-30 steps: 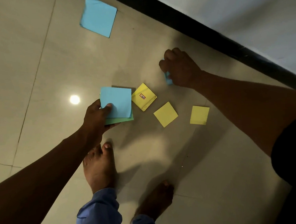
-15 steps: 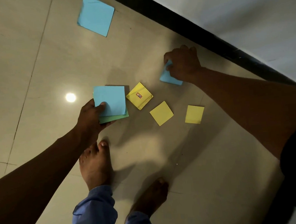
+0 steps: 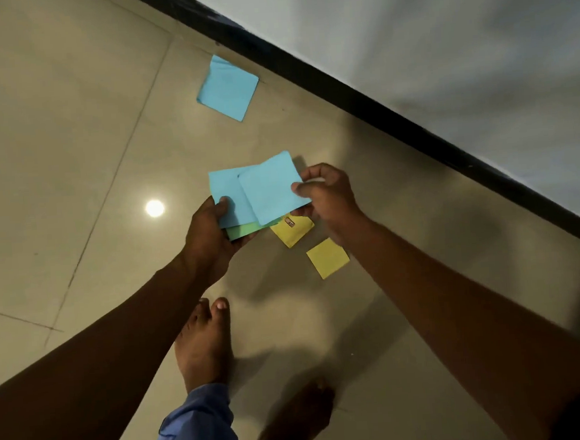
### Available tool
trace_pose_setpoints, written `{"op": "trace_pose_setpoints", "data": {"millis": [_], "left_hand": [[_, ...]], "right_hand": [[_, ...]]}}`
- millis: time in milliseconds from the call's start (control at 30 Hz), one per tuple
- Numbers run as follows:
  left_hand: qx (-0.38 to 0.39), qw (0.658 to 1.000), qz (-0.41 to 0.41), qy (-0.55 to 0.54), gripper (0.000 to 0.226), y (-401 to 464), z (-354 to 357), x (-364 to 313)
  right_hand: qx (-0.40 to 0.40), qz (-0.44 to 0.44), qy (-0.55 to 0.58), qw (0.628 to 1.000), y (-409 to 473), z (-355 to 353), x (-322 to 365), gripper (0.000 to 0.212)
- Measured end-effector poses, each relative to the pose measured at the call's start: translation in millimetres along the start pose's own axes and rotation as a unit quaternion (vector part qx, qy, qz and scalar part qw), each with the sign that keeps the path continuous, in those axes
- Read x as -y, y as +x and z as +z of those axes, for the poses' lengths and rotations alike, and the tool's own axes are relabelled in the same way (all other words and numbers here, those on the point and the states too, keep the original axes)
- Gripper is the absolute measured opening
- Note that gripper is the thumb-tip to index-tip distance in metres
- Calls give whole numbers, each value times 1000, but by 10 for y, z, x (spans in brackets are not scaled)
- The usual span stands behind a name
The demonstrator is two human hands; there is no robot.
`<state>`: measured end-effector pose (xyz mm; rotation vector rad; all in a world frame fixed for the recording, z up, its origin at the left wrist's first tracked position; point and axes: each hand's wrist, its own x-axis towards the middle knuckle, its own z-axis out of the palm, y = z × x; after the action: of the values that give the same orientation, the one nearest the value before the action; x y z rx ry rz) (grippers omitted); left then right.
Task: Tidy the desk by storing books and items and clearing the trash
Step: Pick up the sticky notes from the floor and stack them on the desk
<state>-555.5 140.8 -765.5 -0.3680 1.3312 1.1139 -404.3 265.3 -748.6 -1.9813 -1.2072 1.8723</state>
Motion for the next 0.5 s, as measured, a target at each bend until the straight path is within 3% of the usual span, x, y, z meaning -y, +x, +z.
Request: {"op": "trace_pose_setpoints", "data": {"millis": [100, 267, 400, 500], "left_hand": [[-13, 1000, 12, 12, 35, -9, 9, -142], [-9, 996, 41, 77, 32, 44, -116, -298], [-17, 995, 51, 89, 31, 109, -241, -368], [-1, 994, 52, 91, 33, 119, -355, -412]], "right_hand": [[-33, 10, 2, 999, 16, 329, -89, 13], [-77, -47, -109, 990, 24, 750, -85, 25], [-7, -90, -193, 977, 9, 923, 16, 64], [68, -157, -313, 934, 45, 987, 132, 91]]}}
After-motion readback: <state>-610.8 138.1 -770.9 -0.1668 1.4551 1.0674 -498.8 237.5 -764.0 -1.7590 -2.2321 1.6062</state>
